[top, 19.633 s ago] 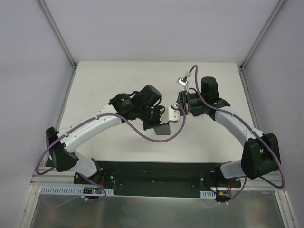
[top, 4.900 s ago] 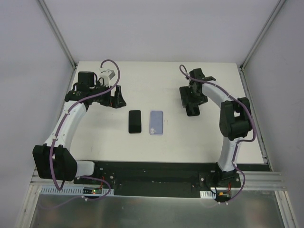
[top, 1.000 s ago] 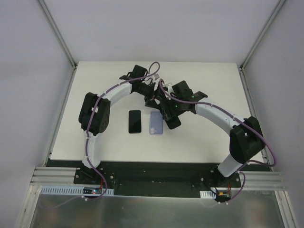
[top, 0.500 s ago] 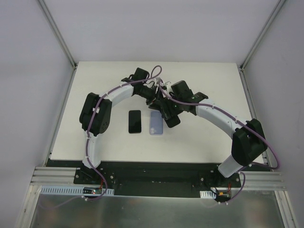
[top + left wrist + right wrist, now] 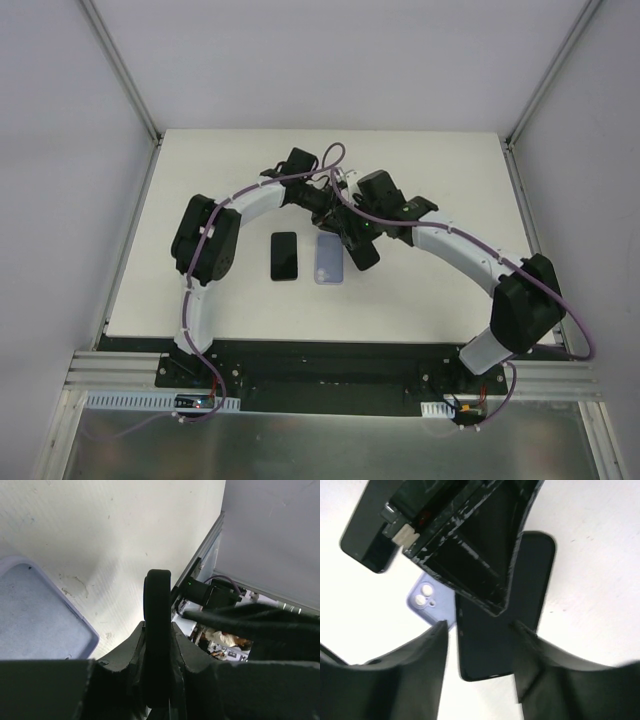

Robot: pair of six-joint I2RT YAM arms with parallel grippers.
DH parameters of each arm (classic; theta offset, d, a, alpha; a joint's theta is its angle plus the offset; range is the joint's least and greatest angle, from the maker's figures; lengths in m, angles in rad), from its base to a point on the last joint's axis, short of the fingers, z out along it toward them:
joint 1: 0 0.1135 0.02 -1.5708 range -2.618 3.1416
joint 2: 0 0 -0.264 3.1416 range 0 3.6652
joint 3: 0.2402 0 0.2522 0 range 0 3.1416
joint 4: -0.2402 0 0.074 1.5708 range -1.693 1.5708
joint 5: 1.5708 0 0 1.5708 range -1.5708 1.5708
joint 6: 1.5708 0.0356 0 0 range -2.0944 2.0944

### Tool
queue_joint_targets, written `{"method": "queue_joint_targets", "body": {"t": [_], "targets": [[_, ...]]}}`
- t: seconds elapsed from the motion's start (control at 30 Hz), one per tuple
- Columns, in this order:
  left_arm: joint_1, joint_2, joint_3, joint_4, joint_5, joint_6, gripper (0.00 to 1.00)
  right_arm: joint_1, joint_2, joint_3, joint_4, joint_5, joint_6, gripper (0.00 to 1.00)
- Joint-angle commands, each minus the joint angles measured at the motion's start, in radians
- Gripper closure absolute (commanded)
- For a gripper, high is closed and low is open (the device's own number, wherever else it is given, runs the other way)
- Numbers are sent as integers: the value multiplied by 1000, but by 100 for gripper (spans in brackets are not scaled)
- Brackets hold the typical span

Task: Take the phone out of the phone case
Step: Pick up the phone at the center of the board.

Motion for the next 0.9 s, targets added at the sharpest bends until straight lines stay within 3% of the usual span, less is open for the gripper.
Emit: {"method": "queue_joint_targets", "body": {"t": [0.0,0.07,0.23,0.4,0.57,0.7,0.87], "targets": [[-2,-60,-7,1,75,49,100,-15,-71,17,-11,37,-11,33],[6,-86,-4,-17,78,100,100,-18,-101,18,-22,37,-13,20],[34,-159,22,-124,66,259,100,-50,-185,49,-80,-8,2,13],[52,-271,22,-254,46,489,100,-144,-236,89,-135,-146,41,12],[52,-424,-25,-311,71,686,100,-227,-308,28,-68,-385,36,13],[49,-535,-62,-313,101,773,100,-236,-381,-66,33,-596,1,14],[32,-583,-41,-313,134,792,100,-228,-340,-32,50,-787,28,17]]}}
